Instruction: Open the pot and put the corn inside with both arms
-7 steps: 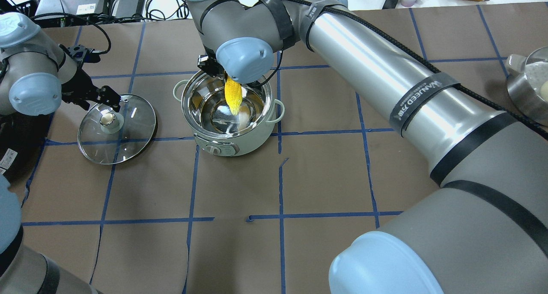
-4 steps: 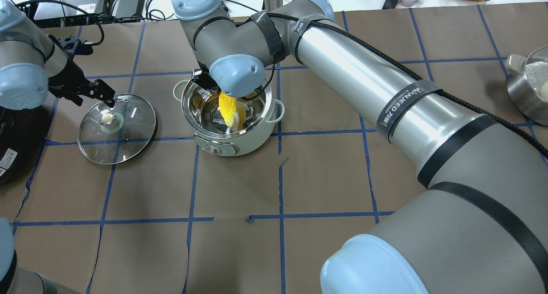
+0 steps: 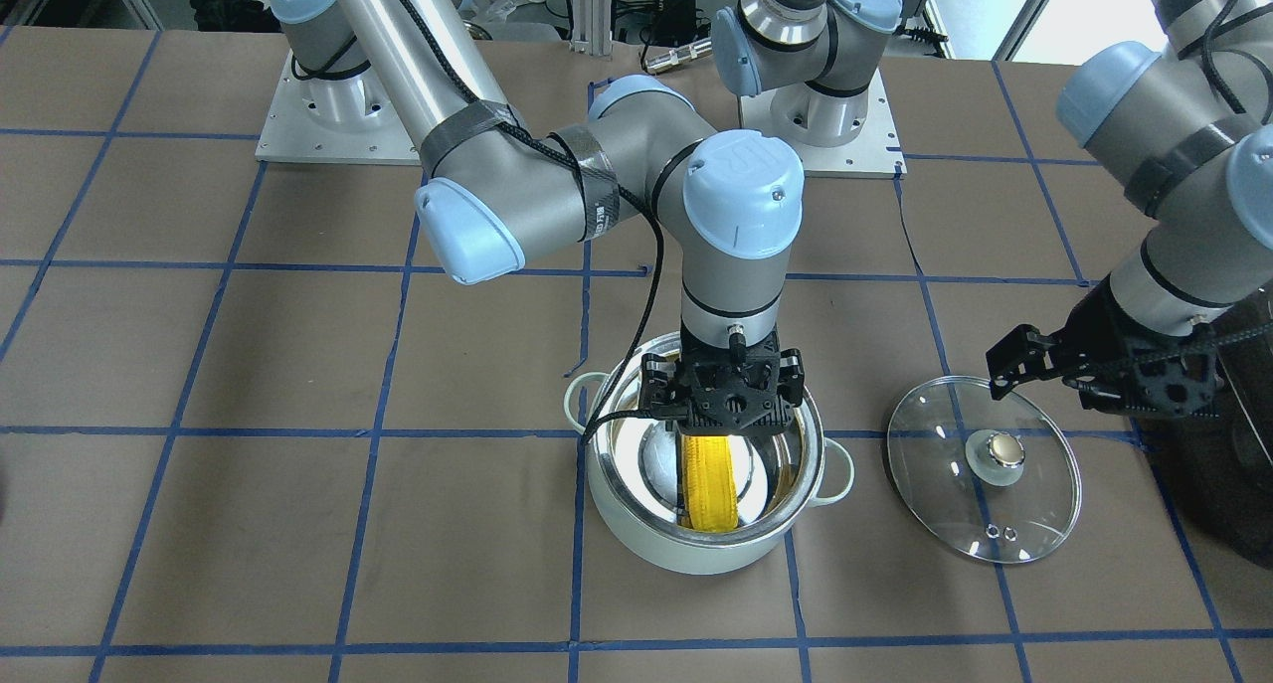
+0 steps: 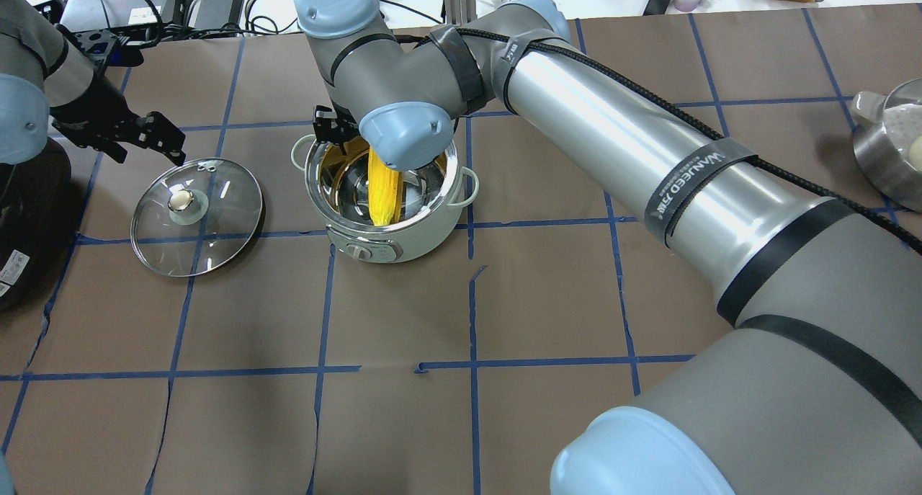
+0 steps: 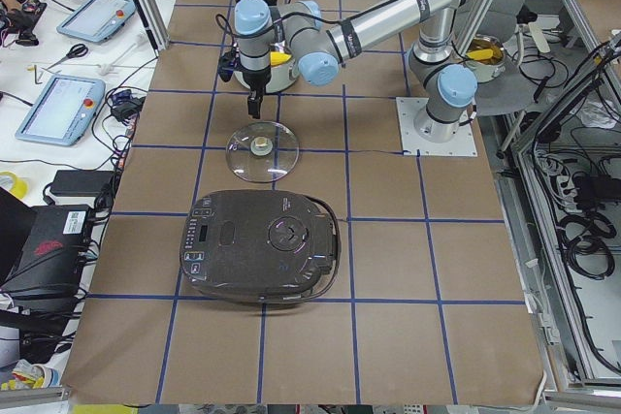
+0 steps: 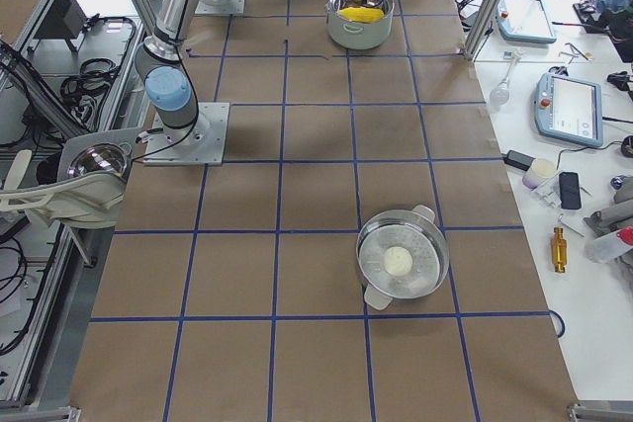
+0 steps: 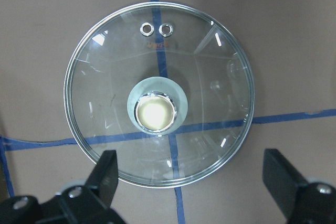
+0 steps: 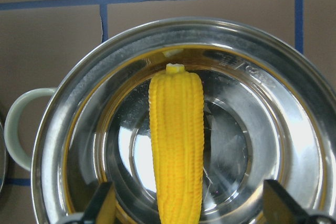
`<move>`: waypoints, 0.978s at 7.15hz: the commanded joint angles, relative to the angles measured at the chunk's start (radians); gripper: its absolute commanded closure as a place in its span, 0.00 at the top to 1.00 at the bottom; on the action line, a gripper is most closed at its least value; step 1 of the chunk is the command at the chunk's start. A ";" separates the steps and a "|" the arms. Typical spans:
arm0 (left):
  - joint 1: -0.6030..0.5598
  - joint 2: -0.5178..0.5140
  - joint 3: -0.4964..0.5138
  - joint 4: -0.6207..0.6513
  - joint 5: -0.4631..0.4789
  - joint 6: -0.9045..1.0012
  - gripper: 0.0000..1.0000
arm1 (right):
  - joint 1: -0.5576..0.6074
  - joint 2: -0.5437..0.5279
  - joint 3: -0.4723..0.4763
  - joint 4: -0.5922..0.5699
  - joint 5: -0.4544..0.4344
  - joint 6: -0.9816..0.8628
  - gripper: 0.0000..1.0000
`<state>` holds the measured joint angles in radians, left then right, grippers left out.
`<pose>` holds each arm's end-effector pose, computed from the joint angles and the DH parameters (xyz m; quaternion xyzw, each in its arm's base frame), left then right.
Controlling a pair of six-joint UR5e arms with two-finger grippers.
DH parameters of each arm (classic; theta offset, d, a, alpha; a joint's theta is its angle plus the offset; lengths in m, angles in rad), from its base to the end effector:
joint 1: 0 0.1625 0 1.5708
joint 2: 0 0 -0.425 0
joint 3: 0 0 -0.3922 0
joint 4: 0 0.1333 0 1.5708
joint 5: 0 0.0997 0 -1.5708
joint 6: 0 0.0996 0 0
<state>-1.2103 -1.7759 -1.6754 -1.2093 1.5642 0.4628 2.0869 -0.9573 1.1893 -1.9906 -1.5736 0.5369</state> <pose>0.0739 -0.5758 0.3648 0.0512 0.9983 -0.0250 0.0073 0.4823 -0.5805 0.3406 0.0105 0.9955 -0.0818 0.0459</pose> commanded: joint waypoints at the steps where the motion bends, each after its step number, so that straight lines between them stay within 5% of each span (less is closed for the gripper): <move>1: -0.014 0.070 0.020 -0.059 -0.003 -0.035 0.97 | -0.094 -0.078 0.027 0.039 0.003 -0.008 1.00; 4: -0.188 0.125 0.190 -0.256 0.031 -0.348 0.97 | -0.304 -0.318 0.125 0.274 -0.005 -0.029 1.00; 7: -0.465 0.128 0.241 -0.311 0.074 -0.550 1.00 | -0.462 -0.496 0.346 0.314 -0.009 -0.309 1.00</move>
<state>-1.5545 -1.6441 -1.4439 -1.5128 1.6105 -0.0309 1.6791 -1.3846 1.4488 -1.6868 -1.5819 0.3361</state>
